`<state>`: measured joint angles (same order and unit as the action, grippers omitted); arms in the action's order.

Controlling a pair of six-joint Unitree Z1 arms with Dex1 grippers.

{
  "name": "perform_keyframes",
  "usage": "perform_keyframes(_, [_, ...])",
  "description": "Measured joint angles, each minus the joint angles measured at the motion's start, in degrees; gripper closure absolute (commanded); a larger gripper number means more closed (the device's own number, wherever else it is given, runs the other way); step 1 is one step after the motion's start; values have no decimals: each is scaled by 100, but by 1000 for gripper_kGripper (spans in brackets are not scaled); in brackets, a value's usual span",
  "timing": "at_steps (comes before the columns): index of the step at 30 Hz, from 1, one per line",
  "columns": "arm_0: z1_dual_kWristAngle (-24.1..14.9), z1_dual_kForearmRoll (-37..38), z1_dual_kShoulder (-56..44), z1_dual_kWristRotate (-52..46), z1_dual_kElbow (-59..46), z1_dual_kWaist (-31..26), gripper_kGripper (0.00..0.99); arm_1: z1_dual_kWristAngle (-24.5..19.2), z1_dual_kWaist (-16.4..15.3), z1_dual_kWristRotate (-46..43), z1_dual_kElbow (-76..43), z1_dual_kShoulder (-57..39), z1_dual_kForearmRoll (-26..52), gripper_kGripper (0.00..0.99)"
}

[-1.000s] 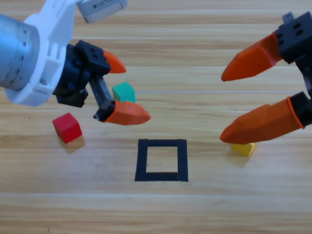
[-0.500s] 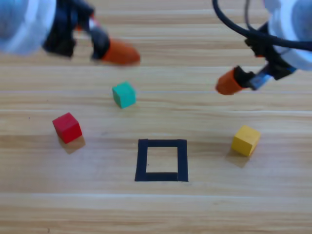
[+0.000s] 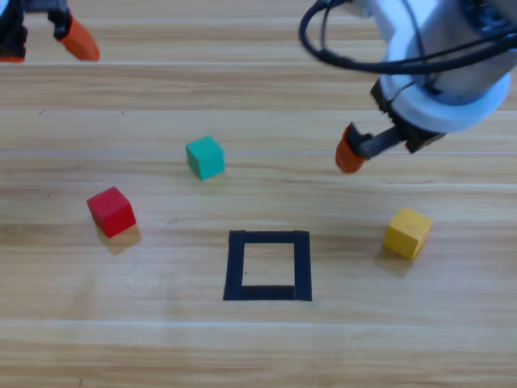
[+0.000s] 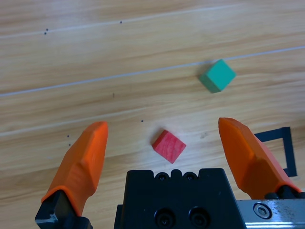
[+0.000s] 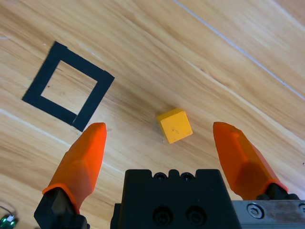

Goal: Stack the blocks in the rectangular block: red at the bottom, yellow in the middle, green on top

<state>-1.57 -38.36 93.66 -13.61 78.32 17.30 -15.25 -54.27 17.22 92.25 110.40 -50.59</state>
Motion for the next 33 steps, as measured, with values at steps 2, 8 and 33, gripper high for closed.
perform_keyframes(2, [0, -13, 147, 0, -23, -74, 0, -3, 18, 8, 321, 351, -361, 7])
perform_keyframes(8, [-114, -364, 687, 8, -20, -91, 0, 59, 124, -839, 386, 967, -594, 11])
perform_keyframes(33, [313, -1284, 1183, 2162, -49, 707, 0, 1525, 1397, -3077, -195, 996, -609, 4])
